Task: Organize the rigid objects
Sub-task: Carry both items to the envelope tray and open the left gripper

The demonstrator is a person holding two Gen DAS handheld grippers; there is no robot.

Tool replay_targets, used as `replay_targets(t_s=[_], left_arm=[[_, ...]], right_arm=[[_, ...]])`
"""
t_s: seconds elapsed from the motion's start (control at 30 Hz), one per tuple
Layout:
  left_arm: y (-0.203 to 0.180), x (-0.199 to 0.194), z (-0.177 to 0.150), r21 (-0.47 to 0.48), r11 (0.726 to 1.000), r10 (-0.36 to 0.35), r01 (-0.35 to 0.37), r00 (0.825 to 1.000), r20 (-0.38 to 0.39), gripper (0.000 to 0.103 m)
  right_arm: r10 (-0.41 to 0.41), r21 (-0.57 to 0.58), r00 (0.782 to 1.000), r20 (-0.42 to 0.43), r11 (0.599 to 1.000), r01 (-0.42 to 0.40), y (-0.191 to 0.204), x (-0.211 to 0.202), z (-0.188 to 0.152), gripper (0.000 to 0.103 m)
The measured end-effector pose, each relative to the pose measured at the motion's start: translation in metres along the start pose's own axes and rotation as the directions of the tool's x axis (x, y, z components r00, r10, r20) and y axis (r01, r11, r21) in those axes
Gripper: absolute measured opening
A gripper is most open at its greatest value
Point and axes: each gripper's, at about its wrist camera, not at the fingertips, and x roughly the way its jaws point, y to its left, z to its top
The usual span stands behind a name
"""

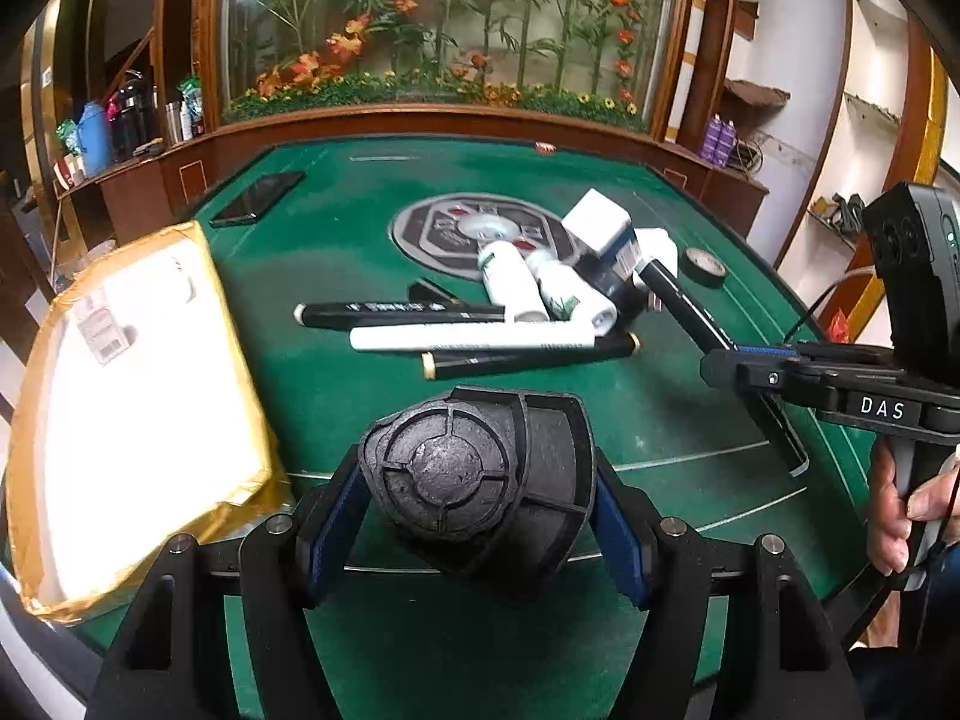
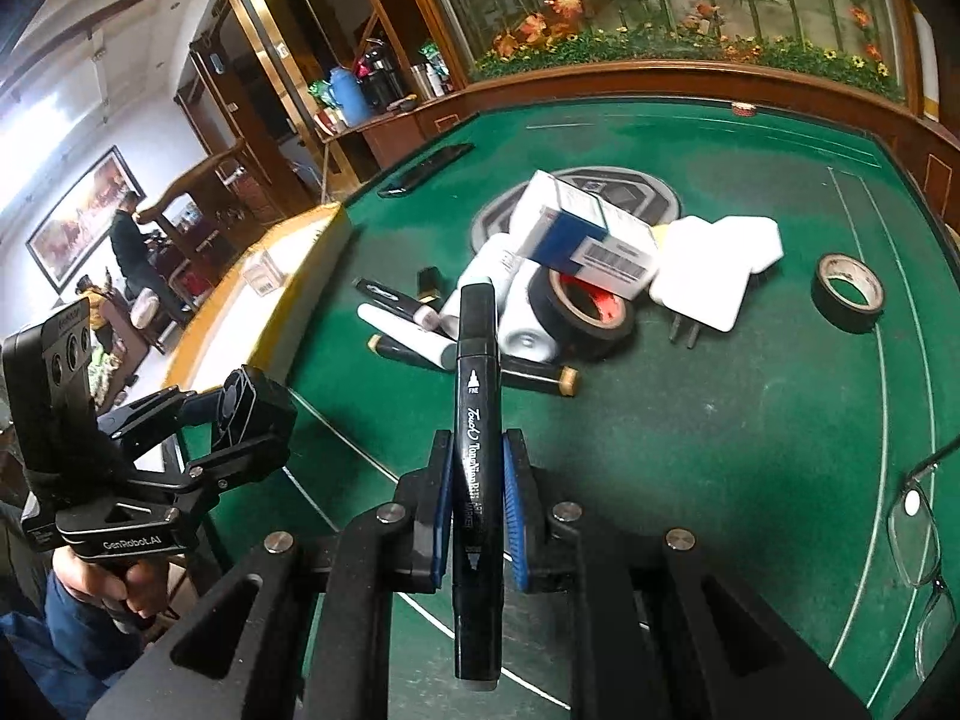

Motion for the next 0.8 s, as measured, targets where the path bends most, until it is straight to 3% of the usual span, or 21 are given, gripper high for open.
replay_targets(t_s=[0.5, 0.8], left_arm=[[0.045, -0.034, 0.006, -0.103, 0.994, 0.050, -0.041, 0.995, 0.088, 0.073], [0.088, -0.050, -0.002, -0.197, 0.977, 0.108, -0.084, 0.987, 0.117, 0.073]], right_arm=[[0.115, -0.079, 0.993, -0.006, 0.990, -0.115, 0.054, 0.009, 0.028, 0.015], [0.193, -0.139, 0.980, -0.056, 0.970, -0.199, 0.099, 0.026, 0.045, 0.015]])
